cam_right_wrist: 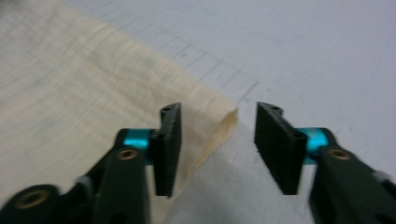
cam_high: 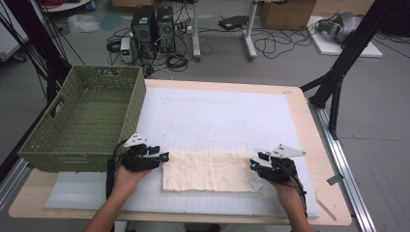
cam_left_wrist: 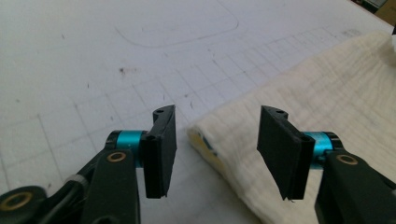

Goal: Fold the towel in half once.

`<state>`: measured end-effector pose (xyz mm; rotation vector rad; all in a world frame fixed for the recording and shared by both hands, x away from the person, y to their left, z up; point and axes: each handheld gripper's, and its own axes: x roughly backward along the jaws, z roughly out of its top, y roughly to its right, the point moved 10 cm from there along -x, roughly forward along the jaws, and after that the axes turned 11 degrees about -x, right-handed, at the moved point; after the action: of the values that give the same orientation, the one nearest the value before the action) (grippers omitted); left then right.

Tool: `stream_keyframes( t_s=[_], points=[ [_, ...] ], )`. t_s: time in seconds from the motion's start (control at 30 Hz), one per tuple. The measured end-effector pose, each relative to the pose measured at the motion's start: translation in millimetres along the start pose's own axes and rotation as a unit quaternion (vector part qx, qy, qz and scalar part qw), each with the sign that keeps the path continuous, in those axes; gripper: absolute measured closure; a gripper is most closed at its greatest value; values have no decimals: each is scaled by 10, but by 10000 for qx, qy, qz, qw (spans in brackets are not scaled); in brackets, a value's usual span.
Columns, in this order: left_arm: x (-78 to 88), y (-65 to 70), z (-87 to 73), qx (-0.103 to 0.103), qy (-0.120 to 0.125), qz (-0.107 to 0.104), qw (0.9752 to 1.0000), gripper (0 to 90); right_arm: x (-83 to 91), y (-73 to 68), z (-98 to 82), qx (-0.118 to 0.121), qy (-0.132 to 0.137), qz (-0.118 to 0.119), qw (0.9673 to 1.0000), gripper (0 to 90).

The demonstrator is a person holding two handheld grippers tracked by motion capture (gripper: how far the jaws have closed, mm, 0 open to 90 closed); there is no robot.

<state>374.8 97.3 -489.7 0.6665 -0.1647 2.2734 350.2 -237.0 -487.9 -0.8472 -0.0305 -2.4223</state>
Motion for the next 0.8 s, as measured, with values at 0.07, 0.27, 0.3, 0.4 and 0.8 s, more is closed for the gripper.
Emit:
stream_keyframes(
  t_s=[0.07, 0.27, 0.3, 0.4, 0.8],
  points=[
    [-29, -20, 64, -23, 163, 32, 9999, 427, -39, 29, 77, -53, 113, -4, 9999, 427],
    [-203, -21, 37, -117, -198, -62, 9997, 416, -286, 37, 186, -1, 20, 154, 9999, 395],
    [-223, -18, 18, -153, -295, -82, 9994, 421, -338, 33, 171, 45, -73, 162, 9998, 401],
    [-268, 3, -29, -294, -447, -107, 9985, 440, -466, 6, 84, 280, -404, 263, 9984, 467],
    [-237, -98, 42, -353, -268, 166, 9989, 860, -456, -90, 51, 503, -478, 542, 9961, 851]
  ],
)
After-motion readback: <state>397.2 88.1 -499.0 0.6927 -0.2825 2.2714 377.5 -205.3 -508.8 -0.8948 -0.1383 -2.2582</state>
